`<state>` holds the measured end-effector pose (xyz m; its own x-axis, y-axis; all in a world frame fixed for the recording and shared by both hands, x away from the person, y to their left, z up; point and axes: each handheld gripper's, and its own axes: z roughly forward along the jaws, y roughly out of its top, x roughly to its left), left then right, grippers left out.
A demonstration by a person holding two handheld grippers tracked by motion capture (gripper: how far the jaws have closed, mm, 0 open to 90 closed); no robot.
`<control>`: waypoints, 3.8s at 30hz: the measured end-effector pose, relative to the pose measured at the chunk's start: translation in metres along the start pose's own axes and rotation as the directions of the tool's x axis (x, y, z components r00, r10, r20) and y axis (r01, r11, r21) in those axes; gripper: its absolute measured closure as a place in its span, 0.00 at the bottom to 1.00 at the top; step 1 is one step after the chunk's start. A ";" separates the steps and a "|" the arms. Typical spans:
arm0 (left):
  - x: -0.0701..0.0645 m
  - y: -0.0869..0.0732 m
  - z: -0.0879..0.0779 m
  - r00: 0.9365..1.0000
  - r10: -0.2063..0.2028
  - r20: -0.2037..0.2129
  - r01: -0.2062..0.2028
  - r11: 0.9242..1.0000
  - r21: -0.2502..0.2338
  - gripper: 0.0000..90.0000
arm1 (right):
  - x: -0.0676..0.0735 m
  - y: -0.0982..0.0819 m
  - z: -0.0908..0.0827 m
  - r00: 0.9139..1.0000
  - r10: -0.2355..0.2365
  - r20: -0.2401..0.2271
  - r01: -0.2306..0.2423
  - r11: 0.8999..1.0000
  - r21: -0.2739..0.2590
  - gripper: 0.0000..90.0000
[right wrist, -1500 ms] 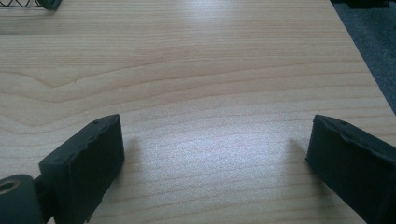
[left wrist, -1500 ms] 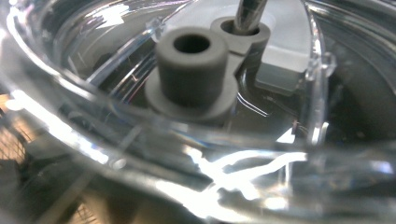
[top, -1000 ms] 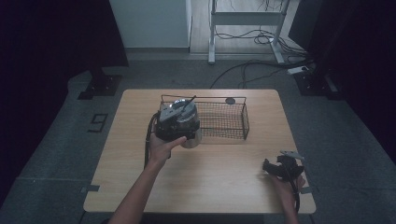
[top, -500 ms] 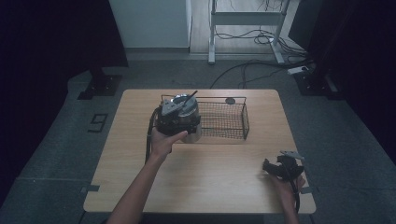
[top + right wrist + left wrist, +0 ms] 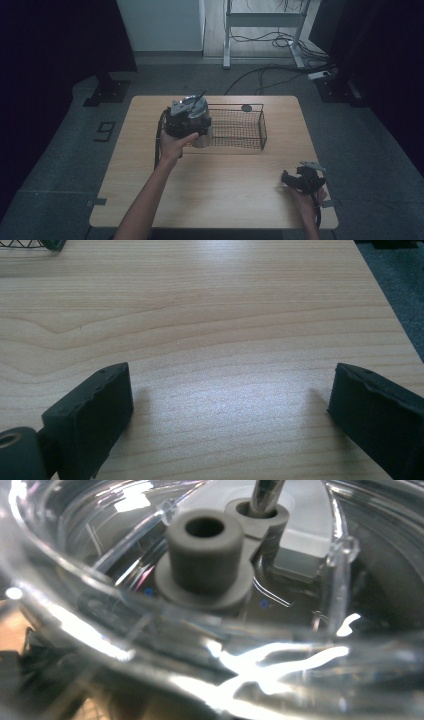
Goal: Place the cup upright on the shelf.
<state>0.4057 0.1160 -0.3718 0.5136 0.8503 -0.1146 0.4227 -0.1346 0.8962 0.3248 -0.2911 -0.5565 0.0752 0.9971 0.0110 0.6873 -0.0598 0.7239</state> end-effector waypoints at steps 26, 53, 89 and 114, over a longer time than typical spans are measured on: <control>-0.004 0.026 0.028 0.999 0.030 -0.025 -0.030 1.000 0.004 0.04 | 0.000 0.000 0.000 1.000 0.005 0.003 -0.005 1.000 0.000 0.04; 0.005 0.033 0.074 0.997 0.029 -0.065 -0.026 0.999 0.043 0.04 | 0.000 0.000 0.000 1.000 0.004 0.006 -0.005 1.000 0.002 0.05; 0.014 -0.014 0.133 0.990 0.023 -0.142 0.000 0.987 0.159 0.04 | 0.000 0.000 0.000 1.000 0.007 0.005 -0.007 1.000 0.000 0.05; 0.011 -0.036 0.144 0.989 0.019 -0.149 0.009 0.982 0.190 0.04 | 0.000 0.000 0.000 1.000 0.006 0.005 -0.006 1.000 0.001 0.05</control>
<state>0.5040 0.0570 -0.4668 0.4045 0.9140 -0.0318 0.5617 -0.2208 0.7973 0.3244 -0.2913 -0.5565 0.0828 0.9965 0.0118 0.6873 -0.0657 0.7234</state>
